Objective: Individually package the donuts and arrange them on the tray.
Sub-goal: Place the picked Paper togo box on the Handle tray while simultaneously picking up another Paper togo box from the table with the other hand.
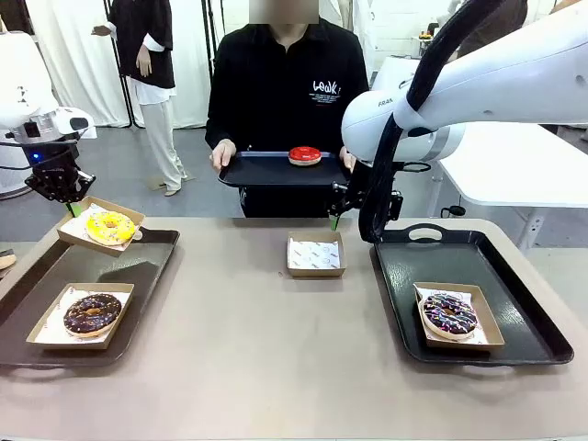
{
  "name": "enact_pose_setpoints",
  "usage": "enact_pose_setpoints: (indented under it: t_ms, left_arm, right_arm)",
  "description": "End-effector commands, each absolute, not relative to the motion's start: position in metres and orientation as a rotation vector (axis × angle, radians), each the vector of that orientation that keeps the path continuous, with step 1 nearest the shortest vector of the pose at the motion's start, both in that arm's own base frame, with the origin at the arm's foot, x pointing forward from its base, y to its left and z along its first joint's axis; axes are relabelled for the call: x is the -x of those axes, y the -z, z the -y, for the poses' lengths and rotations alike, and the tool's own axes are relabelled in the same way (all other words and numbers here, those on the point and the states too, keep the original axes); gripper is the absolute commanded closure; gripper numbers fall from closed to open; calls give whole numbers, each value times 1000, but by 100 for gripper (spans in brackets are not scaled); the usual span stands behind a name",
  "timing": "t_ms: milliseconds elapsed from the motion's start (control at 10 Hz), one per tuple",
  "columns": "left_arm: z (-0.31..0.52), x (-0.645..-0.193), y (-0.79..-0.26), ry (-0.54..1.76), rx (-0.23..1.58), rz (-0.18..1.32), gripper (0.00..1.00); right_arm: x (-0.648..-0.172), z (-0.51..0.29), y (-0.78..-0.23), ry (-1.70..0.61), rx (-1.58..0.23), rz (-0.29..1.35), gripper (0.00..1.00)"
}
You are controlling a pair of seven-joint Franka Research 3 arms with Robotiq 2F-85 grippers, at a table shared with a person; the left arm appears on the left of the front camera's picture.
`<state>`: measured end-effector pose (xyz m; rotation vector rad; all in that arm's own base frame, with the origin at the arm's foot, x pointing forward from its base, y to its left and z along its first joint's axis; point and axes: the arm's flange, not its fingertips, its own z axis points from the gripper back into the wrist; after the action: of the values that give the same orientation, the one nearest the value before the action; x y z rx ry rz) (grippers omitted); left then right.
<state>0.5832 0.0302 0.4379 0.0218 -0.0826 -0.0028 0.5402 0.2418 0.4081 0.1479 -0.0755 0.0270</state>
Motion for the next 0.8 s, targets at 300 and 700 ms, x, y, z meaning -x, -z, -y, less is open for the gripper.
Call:
enact_pose_setpoints:
  t_ms: [300,700]
  left_arm:
    - [-18,-570,-419,-66,-91,122,99]
    - [-11,-570,-411,-91,-76,128,99]
  right_arm:
    - [-562,-242,-348,-102,-132,158,0]
    - [-576,-244,-315,-108,-164,178,0]
